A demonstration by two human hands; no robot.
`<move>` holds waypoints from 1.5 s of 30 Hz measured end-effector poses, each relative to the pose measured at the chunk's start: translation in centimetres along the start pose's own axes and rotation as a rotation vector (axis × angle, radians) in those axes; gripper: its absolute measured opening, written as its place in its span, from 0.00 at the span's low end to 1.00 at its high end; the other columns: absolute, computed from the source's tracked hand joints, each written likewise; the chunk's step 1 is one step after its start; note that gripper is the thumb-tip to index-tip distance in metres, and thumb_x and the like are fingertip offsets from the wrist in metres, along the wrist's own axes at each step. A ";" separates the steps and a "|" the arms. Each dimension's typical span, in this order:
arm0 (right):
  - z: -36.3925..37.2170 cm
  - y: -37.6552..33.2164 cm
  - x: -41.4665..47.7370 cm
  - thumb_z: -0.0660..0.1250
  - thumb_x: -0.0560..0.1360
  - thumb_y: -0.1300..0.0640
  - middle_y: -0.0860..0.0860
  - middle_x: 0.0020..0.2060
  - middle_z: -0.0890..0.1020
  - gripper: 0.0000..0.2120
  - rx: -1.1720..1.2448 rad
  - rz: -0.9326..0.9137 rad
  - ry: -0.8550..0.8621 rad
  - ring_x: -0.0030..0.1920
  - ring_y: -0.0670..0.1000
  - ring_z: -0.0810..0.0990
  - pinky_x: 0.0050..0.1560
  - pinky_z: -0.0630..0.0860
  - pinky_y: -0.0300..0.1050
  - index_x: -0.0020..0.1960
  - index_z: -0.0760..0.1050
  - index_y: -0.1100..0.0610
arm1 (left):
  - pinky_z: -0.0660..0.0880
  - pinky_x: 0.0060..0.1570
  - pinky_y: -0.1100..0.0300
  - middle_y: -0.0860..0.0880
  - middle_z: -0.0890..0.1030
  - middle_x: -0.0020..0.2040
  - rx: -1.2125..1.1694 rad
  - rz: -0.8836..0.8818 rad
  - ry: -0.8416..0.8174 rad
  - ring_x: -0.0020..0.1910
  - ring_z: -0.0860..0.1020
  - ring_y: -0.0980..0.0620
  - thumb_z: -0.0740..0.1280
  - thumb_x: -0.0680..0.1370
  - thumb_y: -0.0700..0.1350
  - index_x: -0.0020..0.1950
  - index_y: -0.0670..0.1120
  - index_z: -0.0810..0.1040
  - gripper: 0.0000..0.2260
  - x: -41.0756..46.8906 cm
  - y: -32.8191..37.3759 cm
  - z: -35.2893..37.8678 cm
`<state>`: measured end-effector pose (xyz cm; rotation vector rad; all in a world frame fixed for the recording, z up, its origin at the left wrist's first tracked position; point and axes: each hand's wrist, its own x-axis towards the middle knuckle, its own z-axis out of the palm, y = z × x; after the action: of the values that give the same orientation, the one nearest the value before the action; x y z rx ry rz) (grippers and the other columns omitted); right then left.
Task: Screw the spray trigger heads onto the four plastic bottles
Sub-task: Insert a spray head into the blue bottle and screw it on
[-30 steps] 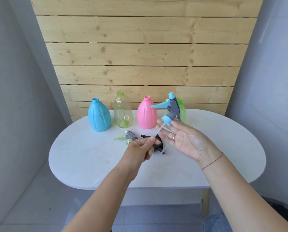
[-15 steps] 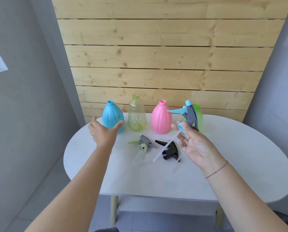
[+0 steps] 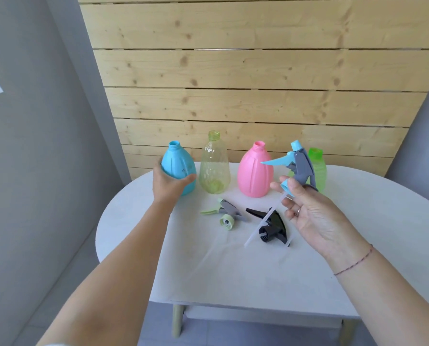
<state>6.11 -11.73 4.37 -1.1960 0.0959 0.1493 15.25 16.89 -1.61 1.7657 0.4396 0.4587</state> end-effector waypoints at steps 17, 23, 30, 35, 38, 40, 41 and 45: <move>1.9 -9.0 -3.1 0.67 0.74 0.51 0.52 0.51 0.84 0.05 0.039 -0.475 -0.020 0.47 0.45 0.81 0.49 0.74 0.36 0.47 0.80 0.49 | 0.71 0.58 0.48 0.53 0.69 0.63 0.394 0.322 -0.108 0.63 0.65 0.47 0.77 0.62 0.47 0.71 0.53 0.61 0.42 -17.1 6.7 2.6; 0.6 -10.5 -4.1 0.66 0.75 0.52 0.50 0.47 0.84 0.04 0.055 -0.596 0.075 0.51 0.48 0.78 0.51 0.69 0.40 0.48 0.78 0.50 | 0.71 0.57 0.48 0.54 0.69 0.63 0.419 0.349 -0.183 0.63 0.65 0.48 0.77 0.61 0.49 0.70 0.54 0.62 0.41 -19.4 6.4 4.6; 0.1 -9.9 -3.3 0.66 0.76 0.52 0.49 0.48 0.84 0.07 0.012 -0.616 0.119 0.53 0.45 0.80 0.51 0.69 0.40 0.53 0.78 0.51 | 0.71 0.59 0.48 0.53 0.69 0.62 0.376 0.379 -0.236 0.61 0.65 0.49 0.78 0.61 0.48 0.71 0.53 0.63 0.42 -19.9 6.8 5.2; 0.6 -8.4 -2.7 0.67 0.75 0.54 0.47 0.47 0.84 0.09 -0.002 -0.592 0.098 0.49 0.43 0.80 0.48 0.71 0.34 0.54 0.78 0.55 | 0.70 0.58 0.53 0.54 0.69 0.60 0.300 0.358 -0.266 0.60 0.65 0.50 0.78 0.60 0.47 0.70 0.54 0.63 0.41 -19.7 7.1 5.3; 1.1 -7.2 -2.5 0.68 0.75 0.57 0.46 0.48 0.84 0.06 -0.006 -0.563 0.040 0.52 0.41 0.82 0.48 0.74 0.29 0.50 0.79 0.55 | 0.70 0.58 0.54 0.54 0.69 0.59 0.255 0.363 -0.276 0.60 0.66 0.50 0.79 0.60 0.46 0.70 0.53 0.63 0.42 -19.7 7.5 5.3; 1.2 -6.3 -2.2 0.68 0.74 0.57 0.44 0.47 0.84 0.03 -0.061 -0.537 0.002 0.55 0.44 0.81 0.49 0.74 0.30 0.46 0.80 0.54 | 0.71 0.60 0.52 0.54 0.69 0.60 0.221 0.358 -0.292 0.61 0.66 0.51 0.79 0.60 0.46 0.70 0.54 0.63 0.41 -19.7 7.8 5.3; 1.3 -5.9 -2.1 0.69 0.73 0.57 0.45 0.48 0.84 0.03 -0.089 -0.520 -0.024 0.54 0.45 0.81 0.49 0.74 0.31 0.45 0.81 0.53 | 0.72 0.61 0.50 0.54 0.70 0.60 0.184 0.339 -0.313 0.61 0.67 0.51 0.79 0.60 0.46 0.69 0.54 0.63 0.41 -19.7 8.0 5.2; 1.0 -4.8 -1.7 0.68 0.73 0.59 0.49 0.48 0.85 0.05 -0.090 -0.441 -0.192 0.53 0.45 0.83 0.55 0.76 0.38 0.48 0.81 0.57 | 0.78 0.57 0.48 0.52 0.74 0.61 -0.019 0.200 -0.481 0.61 0.74 0.49 0.80 0.60 0.46 0.66 0.59 0.65 0.39 -19.7 8.7 4.7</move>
<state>5.24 -12.59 9.39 -1.2584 -0.3448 -0.1204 1.38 0.79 4.31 1.8364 -0.0802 0.1625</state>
